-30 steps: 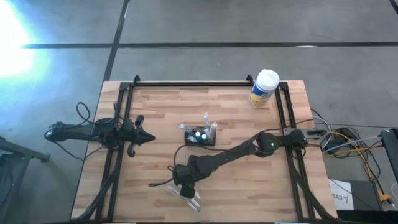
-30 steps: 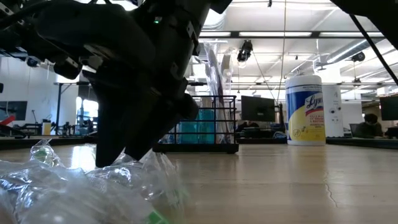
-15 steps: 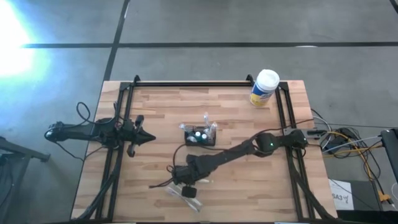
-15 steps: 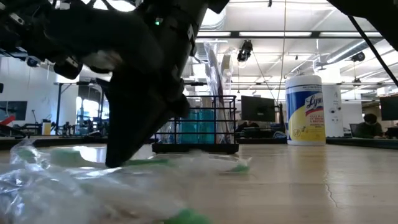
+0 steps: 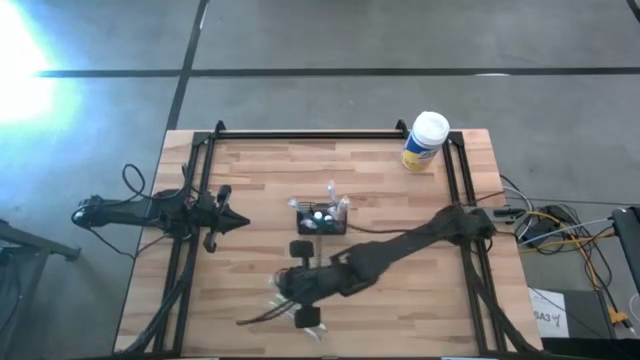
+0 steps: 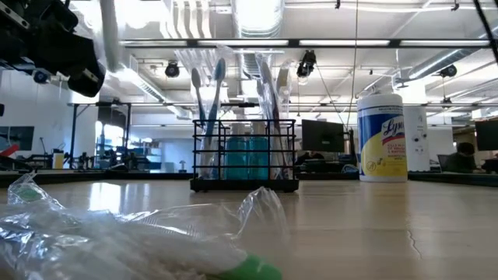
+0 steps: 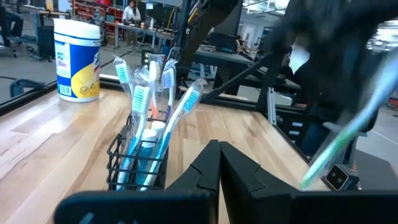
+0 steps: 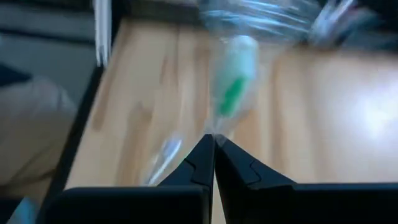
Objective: Pick & Place toothbrushing station
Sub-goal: Put the top green toothbrush into the black mesh organizer
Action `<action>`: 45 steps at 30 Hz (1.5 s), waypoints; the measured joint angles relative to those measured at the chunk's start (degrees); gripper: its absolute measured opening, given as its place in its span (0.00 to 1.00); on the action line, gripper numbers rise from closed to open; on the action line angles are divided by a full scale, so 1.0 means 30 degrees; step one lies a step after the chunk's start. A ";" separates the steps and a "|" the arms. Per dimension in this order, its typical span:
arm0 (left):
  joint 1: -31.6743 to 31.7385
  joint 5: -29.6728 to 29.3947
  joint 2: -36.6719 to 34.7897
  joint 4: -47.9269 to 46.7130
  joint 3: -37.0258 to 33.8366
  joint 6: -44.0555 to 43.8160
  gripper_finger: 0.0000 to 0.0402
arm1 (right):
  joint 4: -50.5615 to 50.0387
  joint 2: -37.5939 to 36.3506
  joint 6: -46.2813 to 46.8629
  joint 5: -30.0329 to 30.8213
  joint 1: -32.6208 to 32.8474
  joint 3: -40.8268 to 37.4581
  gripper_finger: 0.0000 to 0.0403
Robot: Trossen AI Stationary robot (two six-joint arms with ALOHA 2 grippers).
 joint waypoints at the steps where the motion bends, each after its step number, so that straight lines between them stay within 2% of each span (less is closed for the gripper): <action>1: 0.0004 0.0067 0.0000 0.0067 0.0000 0.0023 0.02 | 0.0309 -0.0480 -0.0526 0.0527 0.0205 -0.0033 0.02; 5: -0.0001 0.0248 0.0000 0.0437 0.0000 -0.0137 0.02 | 0.0986 -0.1900 -0.2006 0.2585 0.0700 -0.0964 0.02; 8: 0.0000 0.1078 0.0007 0.0899 0.0000 -0.0691 0.02 | 0.1507 -0.2485 -0.2332 0.3704 0.0769 -0.2329 0.02; 13: -0.0095 0.2941 0.0450 0.1325 0.0007 -0.1741 0.07 | 0.6234 -0.3863 -0.2704 0.4002 0.0263 -0.6828 0.02; 18: -0.0714 0.3375 0.1800 0.1984 0.0000 -0.1559 0.22 | 1.2288 -0.4585 -0.3187 0.3209 -0.0563 -1.2142 0.02; 23: -0.1847 0.3381 0.4194 0.4879 -0.0036 -0.0444 0.42 | 1.8055 -0.5708 -0.3258 0.3055 -0.1397 -1.5850 0.02; 25: -0.2227 0.3265 0.5374 0.6299 -0.0066 0.0241 0.49 | 1.9209 -0.6115 -0.3438 0.3039 -0.1640 -1.6891 0.02; 29: -0.2350 0.2290 0.7436 0.9543 -0.0066 0.0809 0.58 | 2.0244 -0.6844 -0.3714 0.2949 -0.1921 -1.7666 0.02; 35: -0.2337 -0.0397 0.9410 1.2140 -0.0066 0.0833 0.60 | 2.0478 -0.7068 -0.4254 0.2909 -0.2004 -1.7525 0.02; 45: -0.2335 -0.0471 1.1781 1.4986 -0.0066 0.0751 0.60 | 2.1932 -0.7068 -0.4572 0.3434 -0.2610 -1.7368 0.02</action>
